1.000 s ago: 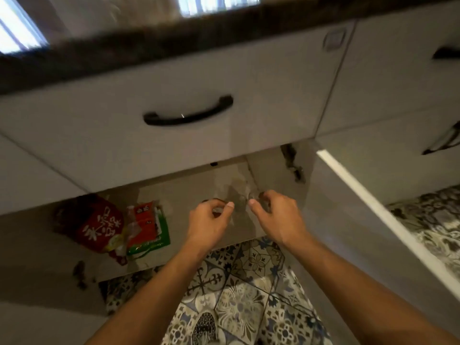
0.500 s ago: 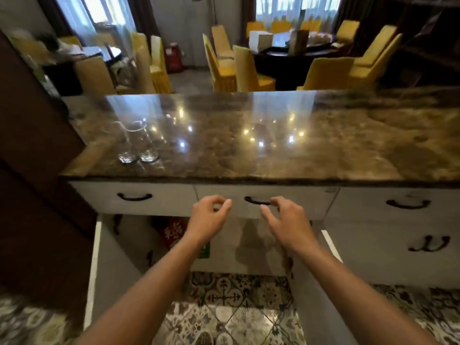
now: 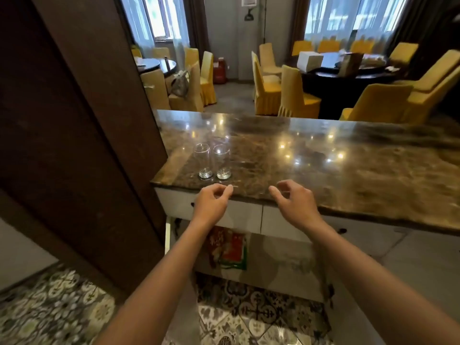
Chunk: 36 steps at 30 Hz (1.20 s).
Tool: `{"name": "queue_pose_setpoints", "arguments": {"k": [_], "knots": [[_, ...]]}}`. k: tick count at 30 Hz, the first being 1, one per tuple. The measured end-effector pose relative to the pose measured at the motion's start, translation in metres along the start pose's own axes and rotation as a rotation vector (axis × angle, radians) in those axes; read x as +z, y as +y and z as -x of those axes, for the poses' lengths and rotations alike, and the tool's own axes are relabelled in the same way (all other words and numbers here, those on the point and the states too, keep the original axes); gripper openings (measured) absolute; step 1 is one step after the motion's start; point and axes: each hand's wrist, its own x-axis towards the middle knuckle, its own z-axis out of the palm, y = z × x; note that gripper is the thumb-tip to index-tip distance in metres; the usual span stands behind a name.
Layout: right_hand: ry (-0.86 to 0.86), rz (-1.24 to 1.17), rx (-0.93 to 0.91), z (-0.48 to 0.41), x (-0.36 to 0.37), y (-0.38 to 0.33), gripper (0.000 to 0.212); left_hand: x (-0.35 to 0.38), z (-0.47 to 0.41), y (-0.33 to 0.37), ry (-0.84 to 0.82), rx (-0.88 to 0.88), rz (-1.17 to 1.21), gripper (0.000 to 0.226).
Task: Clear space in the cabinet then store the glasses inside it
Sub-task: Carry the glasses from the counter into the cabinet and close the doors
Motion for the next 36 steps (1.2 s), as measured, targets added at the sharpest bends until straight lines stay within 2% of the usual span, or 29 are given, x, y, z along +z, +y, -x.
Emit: {"name": "queue_pose_setpoints", "arguments": {"k": [5,8,11,14,20,29,36], "knots": [[-0.032,-0.036,0.03,-0.05,0.059,-0.031,0.048,-0.037,-0.06,-0.024,0.055,0.018,0.026,0.029],[-0.04,-0.016,0.036,-0.083,0.092,-0.043,0.051,-0.056,-0.099,-0.045,0.077,0.007,0.061,0.022],[-0.033,0.014,0.042,-0.111,0.123,-0.052,0.062,-0.067,-0.133,-0.069,0.073,-0.062,0.112,0.043],[-0.047,-0.029,0.103,-0.131,0.152,-0.056,0.085,-0.067,-0.162,-0.094,0.039,-0.118,0.112,0.069],[-0.068,-0.086,0.184,-0.156,0.193,-0.054,0.107,-0.049,-0.198,-0.122,-0.078,-0.131,0.176,0.085],[0.01,-0.227,0.2,-0.17,0.214,-0.048,0.094,-0.029,-0.212,-0.133,-0.066,-0.073,0.167,0.071],[0.047,-0.215,0.209,-0.175,0.224,-0.037,0.077,-0.023,-0.214,-0.135,-0.097,-0.089,0.153,0.073]]}}
